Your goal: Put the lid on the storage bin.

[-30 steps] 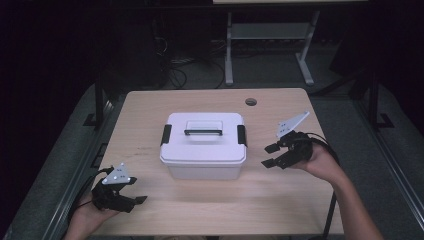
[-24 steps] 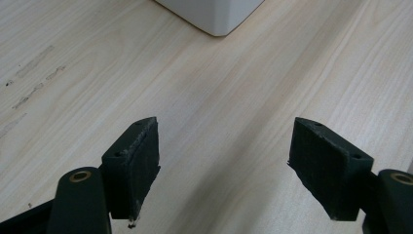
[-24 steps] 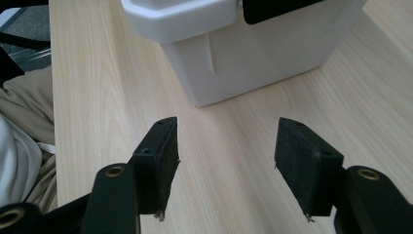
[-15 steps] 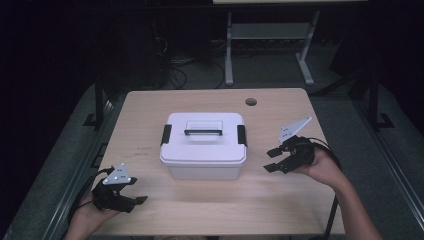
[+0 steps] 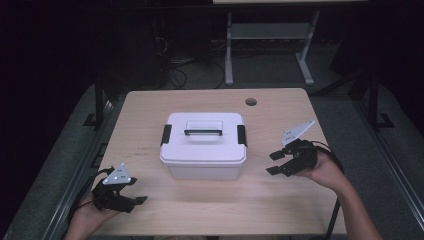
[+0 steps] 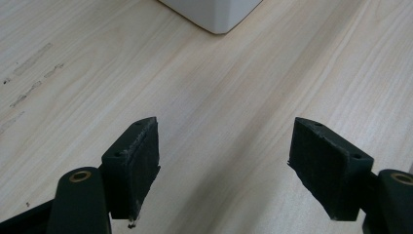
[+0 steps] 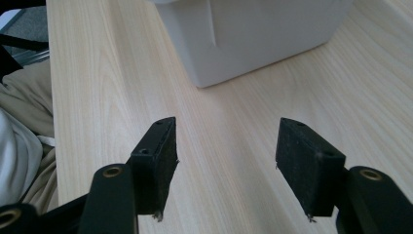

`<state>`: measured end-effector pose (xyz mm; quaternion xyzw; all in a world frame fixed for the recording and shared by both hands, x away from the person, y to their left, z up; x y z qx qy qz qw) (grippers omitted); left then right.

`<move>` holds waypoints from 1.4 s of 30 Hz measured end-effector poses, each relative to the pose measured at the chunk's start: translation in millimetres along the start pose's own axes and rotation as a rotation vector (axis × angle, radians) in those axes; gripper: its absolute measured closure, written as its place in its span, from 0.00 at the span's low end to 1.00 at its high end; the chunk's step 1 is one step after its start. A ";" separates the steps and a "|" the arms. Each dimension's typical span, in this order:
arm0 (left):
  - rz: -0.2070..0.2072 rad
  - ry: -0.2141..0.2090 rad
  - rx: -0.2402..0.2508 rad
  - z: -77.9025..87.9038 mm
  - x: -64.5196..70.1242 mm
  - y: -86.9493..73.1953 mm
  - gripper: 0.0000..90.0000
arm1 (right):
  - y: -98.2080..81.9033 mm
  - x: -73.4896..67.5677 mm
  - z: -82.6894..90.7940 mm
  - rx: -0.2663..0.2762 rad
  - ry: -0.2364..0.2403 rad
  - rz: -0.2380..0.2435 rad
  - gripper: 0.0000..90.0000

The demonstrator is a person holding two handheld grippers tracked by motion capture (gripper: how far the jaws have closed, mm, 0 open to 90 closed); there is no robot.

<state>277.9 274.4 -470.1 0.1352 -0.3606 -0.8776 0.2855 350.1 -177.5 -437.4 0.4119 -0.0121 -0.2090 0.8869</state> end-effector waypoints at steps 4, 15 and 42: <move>0.000 0.000 -0.003 -0.6 0.0 -0.3 0.29 | -5.9 0.3 0.8 -0.001 -0.003 -0.011 0.44; 0.002 0.000 -0.006 -0.7 -0.2 -0.9 0.29 | -22.3 -1.2 2.5 0.003 -0.006 -0.033 0.43; 0.003 0.000 -0.002 -1.8 -1.1 -1.7 0.29 | -56.0 -13.5 7.0 0.003 -0.016 -0.070 0.41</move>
Point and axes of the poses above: each handheld gripper's, and its own axes: z roughly backward along the jaws, y roughly out of its top, x roughly to its right, the point moved 7 cm from there along -z, roughly forward along the jaws, and after that the axes turned 8 degrees about x, right-handed, at the moved point
